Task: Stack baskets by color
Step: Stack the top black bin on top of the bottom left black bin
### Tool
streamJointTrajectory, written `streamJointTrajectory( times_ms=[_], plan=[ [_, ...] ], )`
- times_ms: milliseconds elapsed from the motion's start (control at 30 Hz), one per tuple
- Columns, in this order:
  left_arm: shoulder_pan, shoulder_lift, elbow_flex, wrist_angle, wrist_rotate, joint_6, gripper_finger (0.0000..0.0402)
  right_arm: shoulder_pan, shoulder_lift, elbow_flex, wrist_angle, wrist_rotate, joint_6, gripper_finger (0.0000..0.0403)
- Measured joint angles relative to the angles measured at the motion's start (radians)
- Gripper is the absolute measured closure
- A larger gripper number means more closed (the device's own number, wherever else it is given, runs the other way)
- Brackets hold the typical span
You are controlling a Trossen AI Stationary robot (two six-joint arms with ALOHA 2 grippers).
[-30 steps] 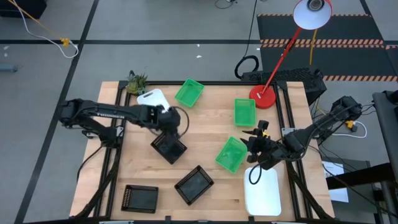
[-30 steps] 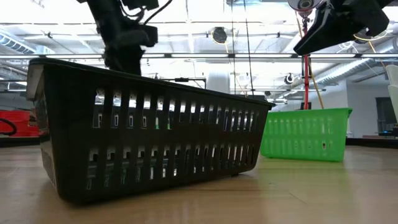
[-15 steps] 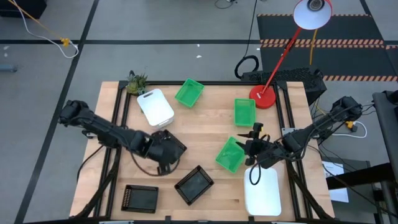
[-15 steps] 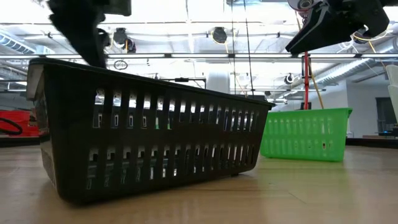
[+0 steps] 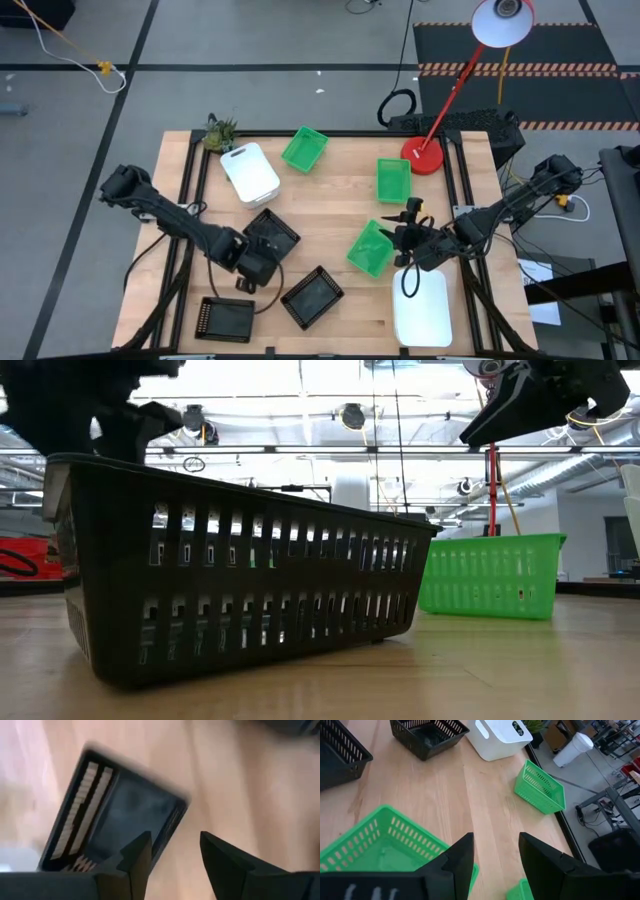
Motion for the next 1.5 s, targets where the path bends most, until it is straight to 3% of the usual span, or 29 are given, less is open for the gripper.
streamJointTrajectory(
  times_ms=[433,967,1100,1300,1500],
  plan=[
    [0.017,0.022,-0.079,0.033,-0.013,0.152,0.0240,0.000,0.000,0.000,0.000,-0.001,-0.003,0.0255],
    [0.033,0.022,-0.151,0.026,0.005,0.151,0.0385,0.000,0.000,0.000,0.006,0.000,-0.004,0.0255],
    [0.042,0.022,-0.150,0.026,0.004,0.121,0.0386,0.000,0.000,0.000,0.005,0.000,-0.004,0.0255],
    [0.051,0.022,-0.085,0.006,0.007,0.069,0.0382,0.000,0.000,0.000,0.005,0.000,-0.004,0.0255],
    [0.049,0.022,0.065,-0.130,0.007,-0.021,0.0388,0.000,0.000,0.000,0.005,0.001,-0.004,0.0255]
  ],
)
